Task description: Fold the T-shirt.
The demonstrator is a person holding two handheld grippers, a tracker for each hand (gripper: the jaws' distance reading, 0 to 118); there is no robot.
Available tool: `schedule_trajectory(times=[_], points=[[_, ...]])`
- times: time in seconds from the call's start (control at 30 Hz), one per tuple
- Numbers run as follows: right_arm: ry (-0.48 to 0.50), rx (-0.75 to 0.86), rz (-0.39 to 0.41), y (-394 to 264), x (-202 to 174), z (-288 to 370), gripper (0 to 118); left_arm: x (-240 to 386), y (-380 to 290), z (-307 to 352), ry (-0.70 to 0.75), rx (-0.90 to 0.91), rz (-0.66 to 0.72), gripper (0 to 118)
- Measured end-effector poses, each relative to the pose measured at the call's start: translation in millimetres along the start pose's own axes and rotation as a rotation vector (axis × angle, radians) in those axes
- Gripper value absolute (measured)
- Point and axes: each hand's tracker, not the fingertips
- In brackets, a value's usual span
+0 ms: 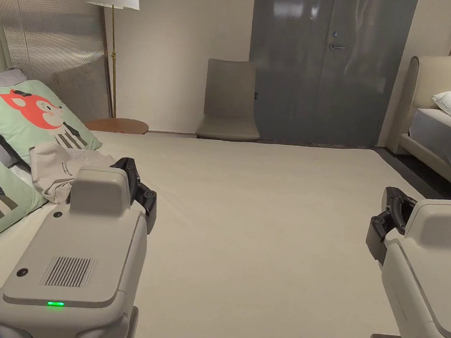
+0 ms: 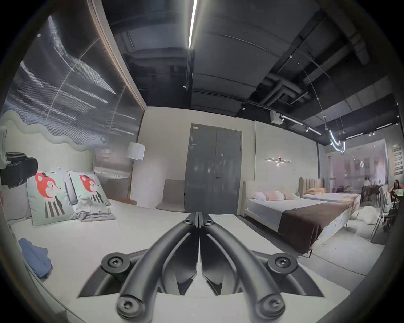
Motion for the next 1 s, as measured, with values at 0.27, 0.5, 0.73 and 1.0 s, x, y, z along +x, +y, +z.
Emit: schedule_trajectory(times=[0.27, 0.5, 0.73, 1.0], points=[[0.004, -0.001, 0.003, 4.1, -0.9, -2.4, 0, 0.9, 1.5, 0.1, -0.002, -0.001, 0.012, 1], [0.008, -0.013, -0.016, 0.1, -1.8, -1.2, 63, 0.3, -2.7, 1.3, -0.012, -0.017, 0.018, 70], [0.002, -0.003, -0.01, 0.1, -2.5, -0.2, 114, -1.6, -5.2, 3.1, -0.008, -0.019, 0.03, 108], [-0.009, 0.0, -0.038, 3.0, 1.6, -0.3, 117, -4.7, -1.8, 5.6, 0.008, -0.005, 0.046, 111]])
